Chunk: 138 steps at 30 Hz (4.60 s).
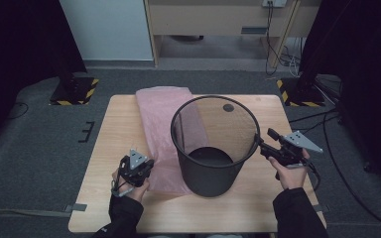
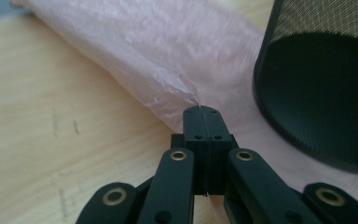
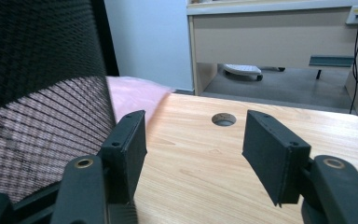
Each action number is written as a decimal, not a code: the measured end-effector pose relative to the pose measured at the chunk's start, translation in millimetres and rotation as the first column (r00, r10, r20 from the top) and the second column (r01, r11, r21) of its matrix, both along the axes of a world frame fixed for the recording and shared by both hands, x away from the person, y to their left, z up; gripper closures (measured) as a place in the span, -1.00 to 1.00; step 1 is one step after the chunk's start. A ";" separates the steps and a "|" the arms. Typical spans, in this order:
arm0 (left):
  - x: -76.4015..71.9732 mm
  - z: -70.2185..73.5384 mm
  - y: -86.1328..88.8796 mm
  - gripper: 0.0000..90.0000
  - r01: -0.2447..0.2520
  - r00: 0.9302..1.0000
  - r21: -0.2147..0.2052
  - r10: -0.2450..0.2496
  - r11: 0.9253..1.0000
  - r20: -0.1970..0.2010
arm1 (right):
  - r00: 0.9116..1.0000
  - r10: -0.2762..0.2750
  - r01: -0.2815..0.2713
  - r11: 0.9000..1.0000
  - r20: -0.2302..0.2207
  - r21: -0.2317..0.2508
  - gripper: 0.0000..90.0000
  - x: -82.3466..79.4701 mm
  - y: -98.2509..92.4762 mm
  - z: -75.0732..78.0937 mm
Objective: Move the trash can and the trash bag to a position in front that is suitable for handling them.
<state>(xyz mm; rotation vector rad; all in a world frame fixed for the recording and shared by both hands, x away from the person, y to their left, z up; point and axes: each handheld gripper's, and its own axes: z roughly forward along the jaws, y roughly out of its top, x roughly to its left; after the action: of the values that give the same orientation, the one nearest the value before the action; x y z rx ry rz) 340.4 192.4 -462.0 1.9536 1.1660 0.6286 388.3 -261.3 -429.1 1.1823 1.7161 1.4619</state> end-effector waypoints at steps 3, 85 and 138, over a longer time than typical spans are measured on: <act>-7.3 7.5 11.9 1.00 -0.001 1.000 -0.003 0.001 1.000 0.023 | 1.000 -0.001 0.001 1.000 -0.017 0.000 -0.13 0.1 1.2 -3.2; 6.6 68.2 -65.1 1.00 0.026 0.969 -0.302 0.050 0.953 0.243 | 0.995 0.020 -0.027 0.997 -0.094 -0.076 1.00 -10.9 48.7 18.8; 29.7 -63.2 120.3 0.61 -0.275 0.948 -0.024 0.267 0.961 -0.172 | 0.993 0.003 -0.015 0.995 -0.120 -0.094 -0.25 6.7 -3.1 -37.3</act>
<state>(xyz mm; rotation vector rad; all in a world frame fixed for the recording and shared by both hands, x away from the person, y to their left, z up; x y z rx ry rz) 370.0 312.7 -525.2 1.8486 1.5588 0.5789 395.0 -264.4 -466.4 1.2343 1.8524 1.3224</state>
